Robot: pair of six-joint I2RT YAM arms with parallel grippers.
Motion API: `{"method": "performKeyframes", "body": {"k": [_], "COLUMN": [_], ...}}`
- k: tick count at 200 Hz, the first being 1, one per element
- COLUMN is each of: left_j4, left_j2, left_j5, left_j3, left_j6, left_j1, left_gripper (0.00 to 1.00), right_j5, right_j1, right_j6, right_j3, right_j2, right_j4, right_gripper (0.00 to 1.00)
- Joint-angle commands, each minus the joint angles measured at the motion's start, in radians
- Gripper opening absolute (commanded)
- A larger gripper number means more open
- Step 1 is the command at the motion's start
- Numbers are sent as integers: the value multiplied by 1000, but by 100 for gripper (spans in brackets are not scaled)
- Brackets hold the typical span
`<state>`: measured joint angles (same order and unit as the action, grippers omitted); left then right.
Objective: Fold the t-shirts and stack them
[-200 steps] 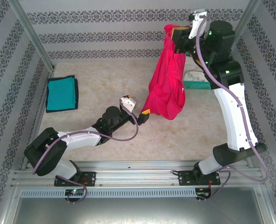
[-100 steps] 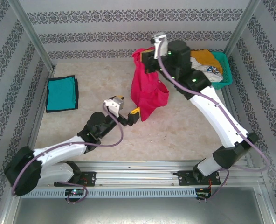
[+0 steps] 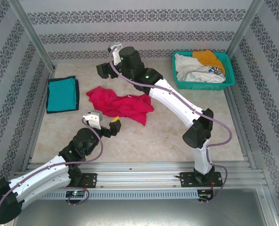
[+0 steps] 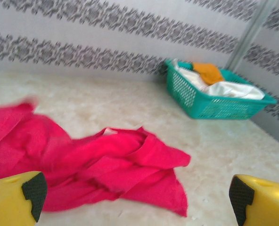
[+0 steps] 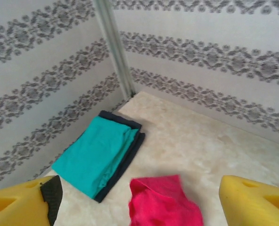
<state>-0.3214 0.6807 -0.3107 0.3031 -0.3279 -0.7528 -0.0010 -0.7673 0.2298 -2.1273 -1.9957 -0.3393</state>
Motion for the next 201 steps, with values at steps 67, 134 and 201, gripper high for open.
{"method": "performKeyframes", "body": {"k": [67,134,201], "left_j4": [117,579,819], "left_j2": [488,938,1313], "left_j5": [-142,-111,47], "left_j3": [242,759,1172], "left_j6": [-267,-691,-833], "left_j1": [-6,-7,21], "left_gripper": [100,97,83], "right_j5": [-8,-41,-29], "right_j1": [320,407,468], "right_j6": [160,246,248], "right_j3": [551,931,1126], "right_j2": [177,363,555], "right_j4": [95,201,212], "right_gripper": [87,86,86]}}
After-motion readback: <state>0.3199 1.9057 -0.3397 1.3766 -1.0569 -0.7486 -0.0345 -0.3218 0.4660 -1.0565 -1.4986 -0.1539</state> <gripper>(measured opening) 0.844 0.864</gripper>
